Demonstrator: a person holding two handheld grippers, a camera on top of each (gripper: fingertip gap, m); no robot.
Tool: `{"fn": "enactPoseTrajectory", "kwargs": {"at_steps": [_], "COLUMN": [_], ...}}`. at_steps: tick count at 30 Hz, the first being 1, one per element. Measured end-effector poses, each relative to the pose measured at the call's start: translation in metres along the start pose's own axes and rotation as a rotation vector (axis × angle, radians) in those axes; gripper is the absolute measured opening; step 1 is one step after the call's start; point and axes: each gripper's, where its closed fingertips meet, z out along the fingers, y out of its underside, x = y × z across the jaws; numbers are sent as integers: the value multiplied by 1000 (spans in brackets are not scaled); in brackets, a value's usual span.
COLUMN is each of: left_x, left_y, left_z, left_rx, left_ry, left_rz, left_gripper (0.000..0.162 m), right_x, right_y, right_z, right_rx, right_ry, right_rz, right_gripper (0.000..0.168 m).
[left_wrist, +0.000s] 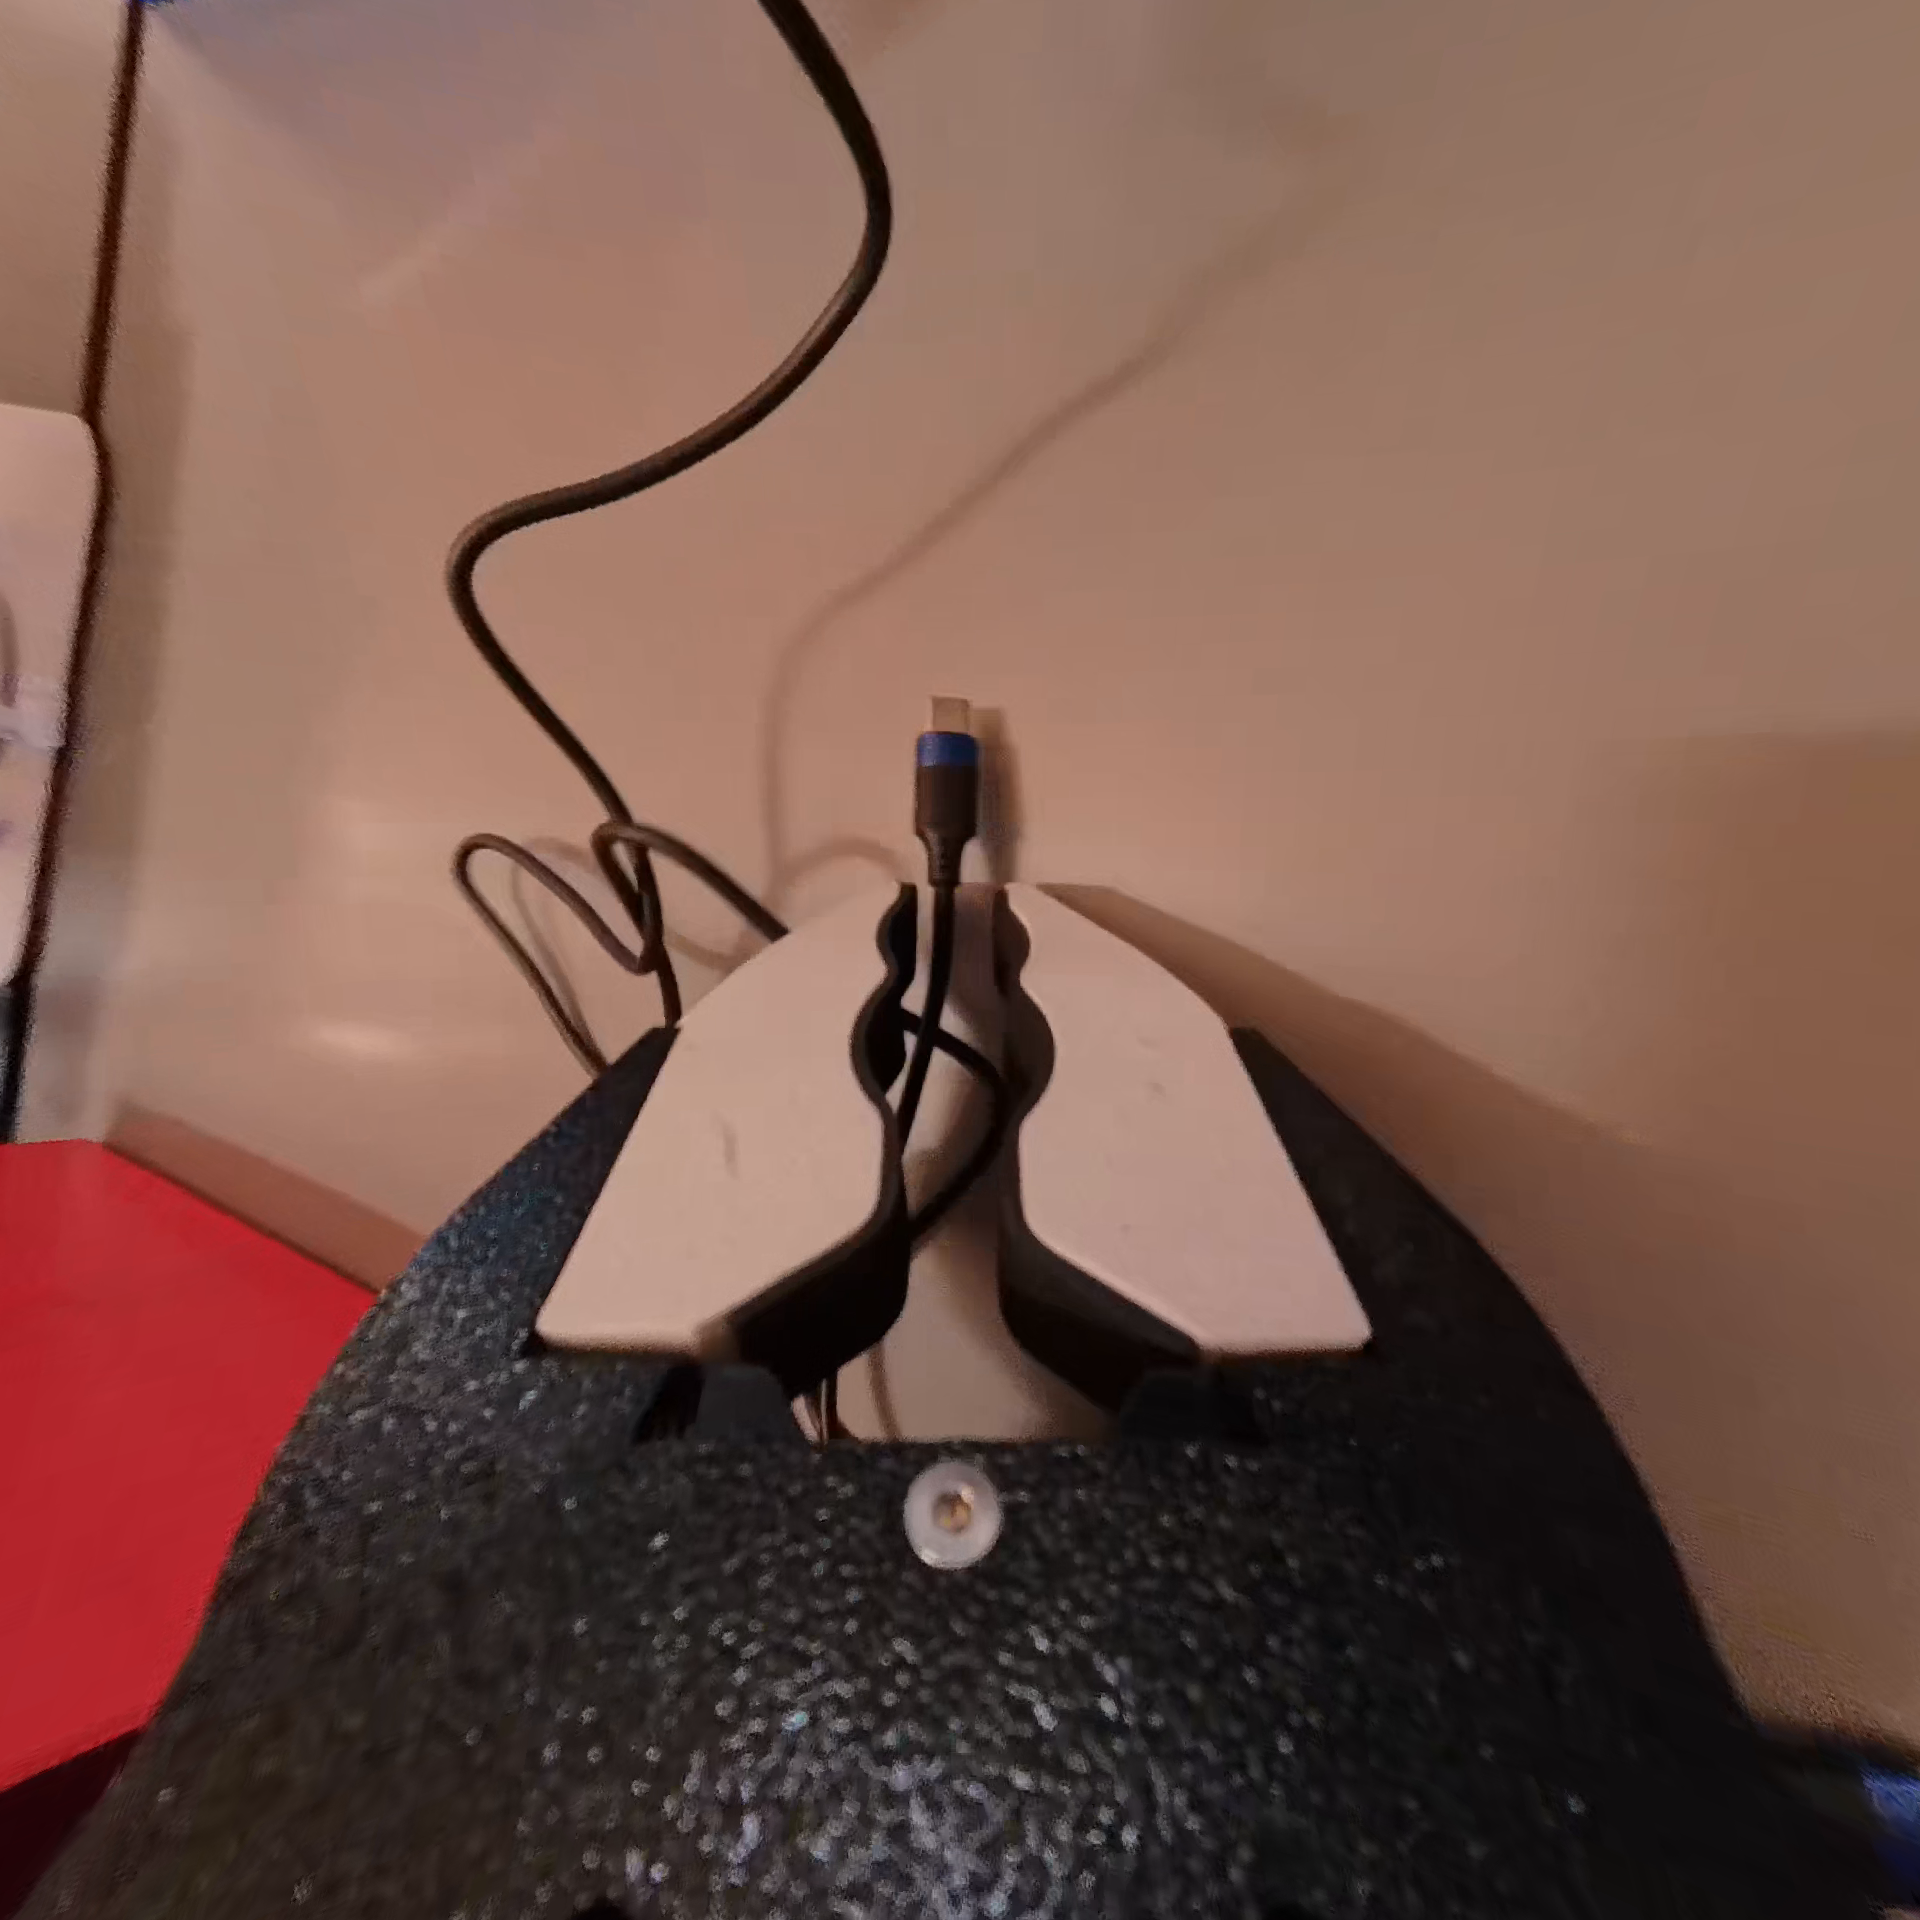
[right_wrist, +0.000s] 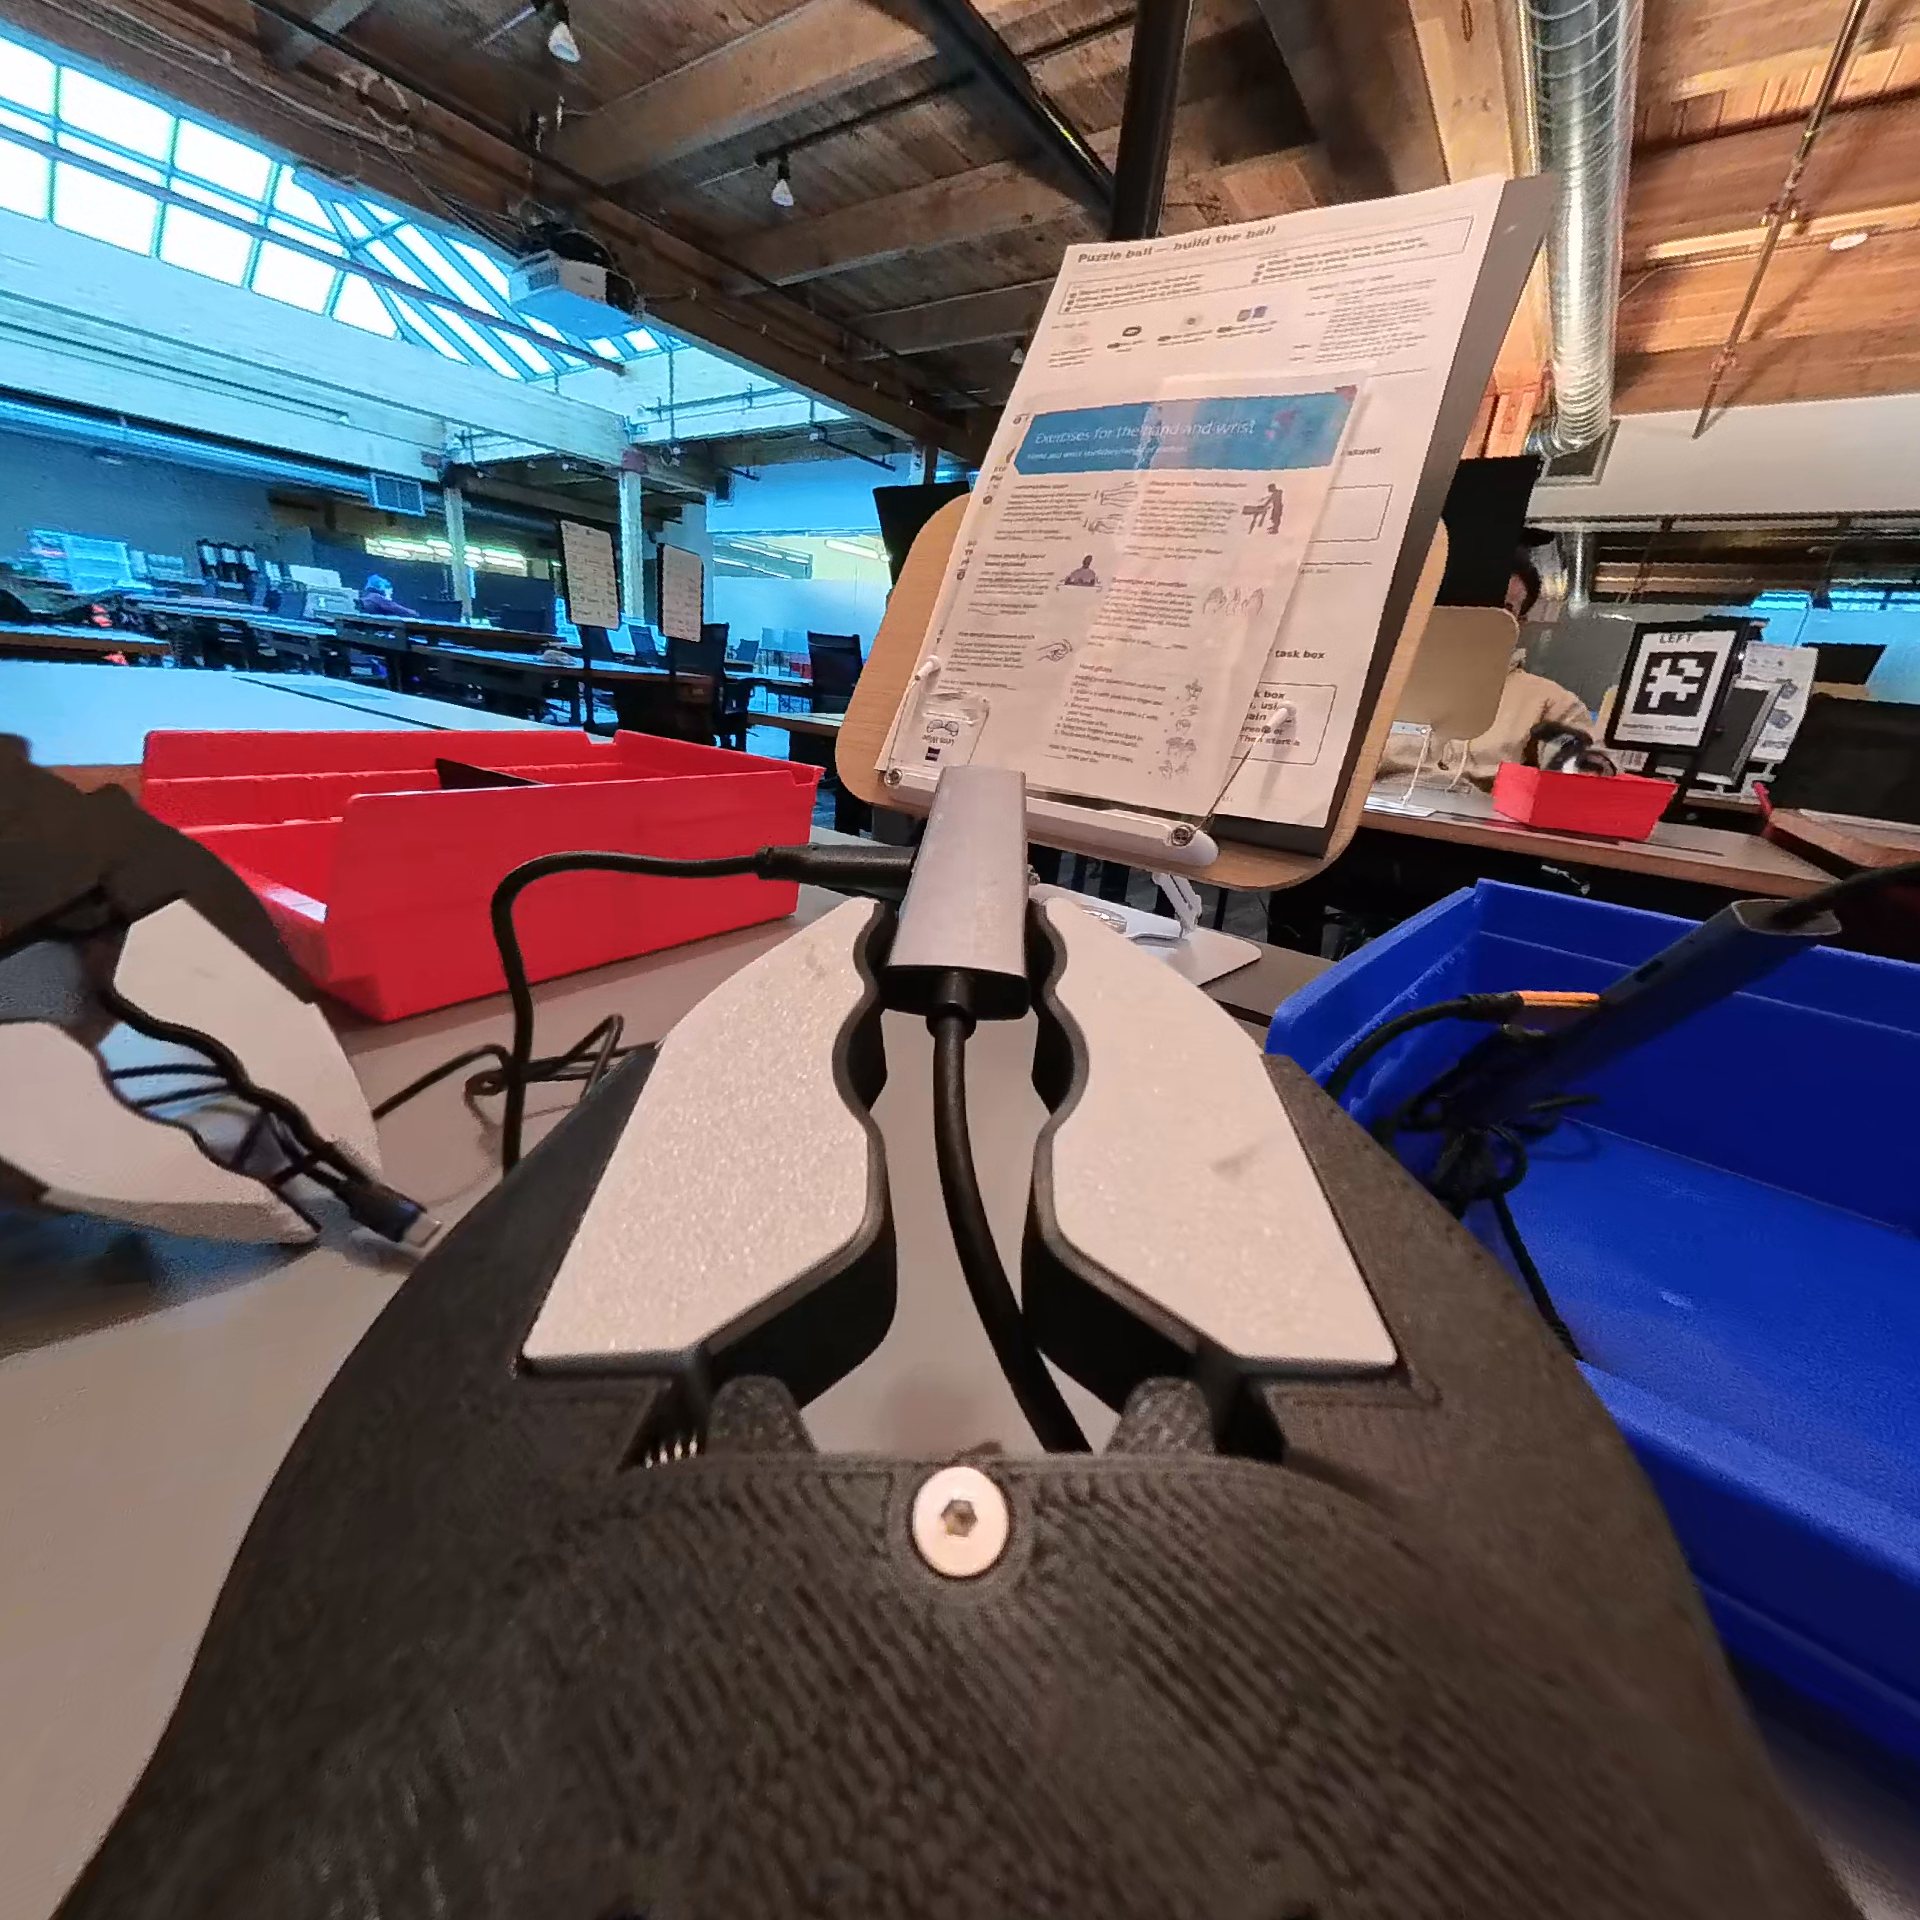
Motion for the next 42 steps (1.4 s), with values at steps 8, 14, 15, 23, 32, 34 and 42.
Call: {"fn": "enactPoseTrajectory", "kwargs": {"at_steps": [8, 14, 15, 23, 32, 34, 42], "left_x": [-10, -12, -10, -8, -4, -3, -13], "left_y": [-1, -9, -12, -22, -26, -27, -38], "left_z": [4, 2, 3, 5, 3, 3, -5], "left_rx": [-13, 38, 57, 148, 216, 231, 226], "left_ry": [-144, -290, -283, -247, -242, -256, -167], "left_rz": [141, 225, 231, 213, 251, 279, -88], "left_gripper": [11, 16, 16, 13, 8, 6, 5], "right_x": [0, -1, -2, -4, -6, -6, -8], "right_y": [0, 0, 0, 2, 3, 3, 4], "right_z": [0, 1, 1, 2, 3, 3, 5], "right_rx": [-1, -2, -2, -11, -18, -21, -29], "right_ry": [-7, -13, -15, -24, -33, -35, -45], "right_rz": [4, 2, 2, -10, -15, -17, -24], "right_gripper": [25, 25, 25, 25, 25, 25, 25]}}
